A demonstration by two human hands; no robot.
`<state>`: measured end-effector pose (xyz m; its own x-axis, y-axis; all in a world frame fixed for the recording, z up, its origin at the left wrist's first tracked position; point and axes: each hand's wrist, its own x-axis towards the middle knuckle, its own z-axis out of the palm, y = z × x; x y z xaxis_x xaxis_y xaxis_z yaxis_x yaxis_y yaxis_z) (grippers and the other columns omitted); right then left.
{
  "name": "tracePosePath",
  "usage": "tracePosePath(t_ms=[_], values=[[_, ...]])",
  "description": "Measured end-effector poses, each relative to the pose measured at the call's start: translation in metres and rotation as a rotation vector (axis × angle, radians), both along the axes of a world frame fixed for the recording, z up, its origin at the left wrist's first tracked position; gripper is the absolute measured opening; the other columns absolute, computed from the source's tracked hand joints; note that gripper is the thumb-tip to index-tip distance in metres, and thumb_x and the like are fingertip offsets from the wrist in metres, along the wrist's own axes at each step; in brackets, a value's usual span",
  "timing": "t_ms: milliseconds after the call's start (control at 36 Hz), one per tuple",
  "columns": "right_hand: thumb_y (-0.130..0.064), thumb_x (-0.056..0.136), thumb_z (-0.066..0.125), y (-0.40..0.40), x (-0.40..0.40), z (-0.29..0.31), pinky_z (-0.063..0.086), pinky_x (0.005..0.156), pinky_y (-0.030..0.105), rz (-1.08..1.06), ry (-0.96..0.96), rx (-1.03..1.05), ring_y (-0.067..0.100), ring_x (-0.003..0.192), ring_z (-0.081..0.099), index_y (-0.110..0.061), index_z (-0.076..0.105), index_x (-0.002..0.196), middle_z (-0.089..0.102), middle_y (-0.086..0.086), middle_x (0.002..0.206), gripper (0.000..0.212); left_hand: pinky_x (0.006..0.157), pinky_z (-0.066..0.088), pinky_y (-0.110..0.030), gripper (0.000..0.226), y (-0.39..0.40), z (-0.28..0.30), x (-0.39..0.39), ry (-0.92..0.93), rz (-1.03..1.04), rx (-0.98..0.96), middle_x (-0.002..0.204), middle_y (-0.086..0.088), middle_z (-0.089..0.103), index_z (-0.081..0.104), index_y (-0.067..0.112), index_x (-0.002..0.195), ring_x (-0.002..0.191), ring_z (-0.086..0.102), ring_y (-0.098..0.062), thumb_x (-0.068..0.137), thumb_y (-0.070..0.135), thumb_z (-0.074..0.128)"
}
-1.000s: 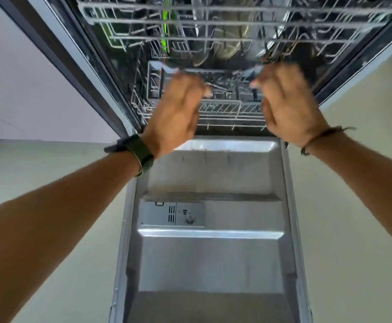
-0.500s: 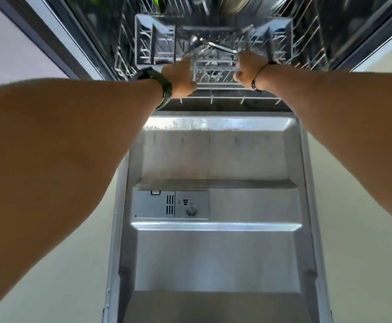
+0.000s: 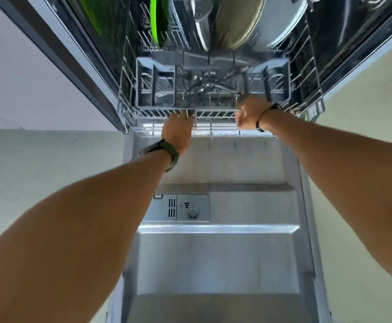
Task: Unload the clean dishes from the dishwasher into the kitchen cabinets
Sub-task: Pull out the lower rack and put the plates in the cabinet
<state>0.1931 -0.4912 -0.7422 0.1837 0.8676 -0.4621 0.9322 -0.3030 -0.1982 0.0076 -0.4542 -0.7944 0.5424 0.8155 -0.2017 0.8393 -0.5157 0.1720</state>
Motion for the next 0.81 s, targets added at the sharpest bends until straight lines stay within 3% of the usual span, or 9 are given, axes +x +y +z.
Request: tracePosePath(t_ms=[111, 194, 278, 472, 556, 806], values=[[-0.01, 0.091, 0.05, -0.034, -0.015, 0.003, 0.048, 0.075, 0.03, 0.034, -0.013, -0.142, 0.03, 0.106, 0.061, 0.0, 0.062, 0.113, 0.064, 0.016, 0.113, 0.027, 0.094, 0.043, -0.038, 0.042, -0.045, 0.001, -0.015, 0.006, 0.048, 0.008, 0.127, -0.011, 0.05, 0.049, 0.005, 0.127, 0.118, 0.042, -0.029, 0.086, -0.006, 0.042], [-0.016, 0.092, 0.048, -0.061, -0.027, 0.004, 0.047, 0.081, 0.029, 0.054, -0.042, -0.177, 0.029, 0.11, 0.058, -0.002, 0.064, 0.112, 0.064, 0.015, 0.113, 0.029, 0.097, 0.041, -0.038, 0.043, -0.073, 0.004, -0.027, -0.008, 0.048, 0.0, 0.125, -0.01, 0.052, 0.048, 0.006, 0.128, 0.118, 0.045, -0.028, 0.088, -0.006, 0.036], [-0.022, 0.09, 0.054, -0.086, -0.036, -0.001, 0.045, 0.069, 0.023, 0.072, -0.036, -0.229, 0.025, 0.104, 0.062, -0.006, 0.07, 0.104, 0.065, 0.012, 0.09, 0.026, 0.096, 0.043, -0.039, 0.041, -0.098, 0.003, -0.042, -0.008, 0.032, -0.039, 0.123, -0.009, 0.055, 0.051, 0.008, 0.125, 0.113, 0.052, -0.027, 0.089, -0.006, 0.035], [-0.013, 0.092, 0.049, -0.151, -0.062, -0.013, 0.043, 0.073, 0.024, -0.054, 0.02, -0.221, 0.029, 0.103, 0.061, 0.005, 0.06, 0.105, 0.065, 0.019, 0.108, 0.025, 0.089, 0.039, -0.034, 0.042, -0.167, 0.006, -0.068, -0.031, 0.078, -0.119, 0.12, -0.008, 0.058, 0.054, 0.009, 0.121, 0.11, 0.054, -0.028, 0.084, -0.006, 0.041], [-0.015, 0.094, 0.045, -0.181, -0.071, -0.018, 0.045, 0.088, 0.029, -0.072, 0.033, -0.25, 0.032, 0.115, 0.054, 0.004, 0.057, 0.116, 0.059, 0.021, 0.121, 0.031, 0.089, 0.041, -0.03, 0.043, -0.197, 0.006, -0.081, -0.052, 0.091, -0.153, 0.119, -0.005, 0.059, 0.053, 0.011, 0.122, 0.107, 0.056, -0.024, 0.085, -0.006, 0.04], [-0.018, 0.097, 0.041, -0.258, -0.097, -0.023, 0.043, 0.094, 0.031, -0.034, 0.117, -0.411, 0.03, 0.118, 0.051, 0.003, 0.055, 0.119, 0.057, 0.017, 0.125, 0.033, 0.09, 0.038, -0.028, 0.046, -0.273, 0.01, -0.112, -0.068, 0.135, -0.288, 0.119, -0.002, 0.059, 0.055, 0.012, 0.118, 0.103, 0.056, -0.022, 0.081, -0.011, 0.039]])
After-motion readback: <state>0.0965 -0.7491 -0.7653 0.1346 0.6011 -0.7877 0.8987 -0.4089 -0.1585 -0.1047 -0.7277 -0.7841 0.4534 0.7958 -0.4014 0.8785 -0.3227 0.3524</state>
